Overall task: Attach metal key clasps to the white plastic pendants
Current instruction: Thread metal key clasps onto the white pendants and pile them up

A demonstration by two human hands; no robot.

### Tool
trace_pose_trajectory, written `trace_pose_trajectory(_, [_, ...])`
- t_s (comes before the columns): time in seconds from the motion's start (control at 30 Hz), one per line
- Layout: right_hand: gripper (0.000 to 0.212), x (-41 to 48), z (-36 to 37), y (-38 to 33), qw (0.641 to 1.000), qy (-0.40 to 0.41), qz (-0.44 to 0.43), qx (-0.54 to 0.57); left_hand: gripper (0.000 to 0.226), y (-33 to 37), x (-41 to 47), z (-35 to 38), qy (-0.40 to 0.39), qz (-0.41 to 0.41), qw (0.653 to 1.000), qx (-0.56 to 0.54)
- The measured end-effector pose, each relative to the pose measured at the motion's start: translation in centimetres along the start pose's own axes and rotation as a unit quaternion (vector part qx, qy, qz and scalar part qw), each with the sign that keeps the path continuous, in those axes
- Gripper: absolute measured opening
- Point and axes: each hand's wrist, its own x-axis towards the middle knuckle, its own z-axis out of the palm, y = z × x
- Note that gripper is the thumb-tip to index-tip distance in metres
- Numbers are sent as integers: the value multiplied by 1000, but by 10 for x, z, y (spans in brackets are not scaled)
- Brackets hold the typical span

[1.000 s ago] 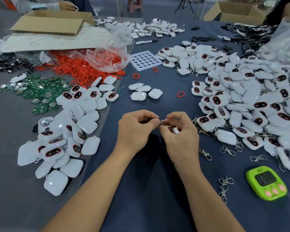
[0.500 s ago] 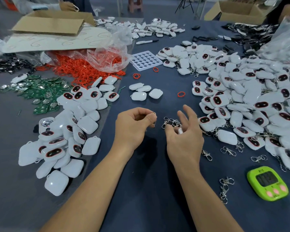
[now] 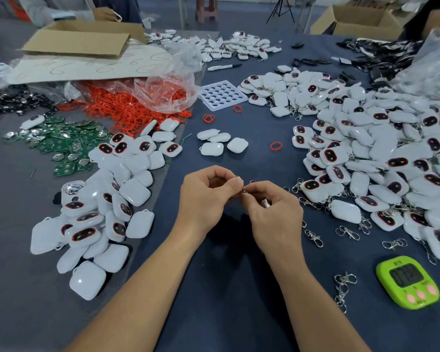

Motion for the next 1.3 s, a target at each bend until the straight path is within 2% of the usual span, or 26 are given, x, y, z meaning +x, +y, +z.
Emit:
trace_pose_trajectory(0.13, [25,0,0,1,1000,7,12,11,10,-1,-1,1,15,-5,1000,13])
trace_pose_trajectory(0.3, [24,3,-1,5,999,18,24,32,4,-6,-5,5,47,32,976,211])
trace_pose_trajectory(0.4, [23,4,-1,7,998,22,33,45,25,-4,-10,7,16,94,959,267])
trace_pose_trajectory(0.47, [24,4,-1,7,998,24,32,51,29,-2,-11,6,2,118,957,265])
trace_pose_trajectory(0.67, [21,4,-2,6,996,24,36,83,18,-1,-10,2,4,136,965,223])
trace_pose_trajectory(0.83, [21,4,-2,5,996,18,36,81,8,-4,-8,0,-9,112,964,239])
trace_pose_trajectory(1.07, [23,3,-1,2,999,17,27,27,5,-5,-9,4,-15,110,958,265])
trace_pose_trajectory(1.3, [23,1,1,0,999,17,8,-26,15,-8,-7,4,-32,127,958,254])
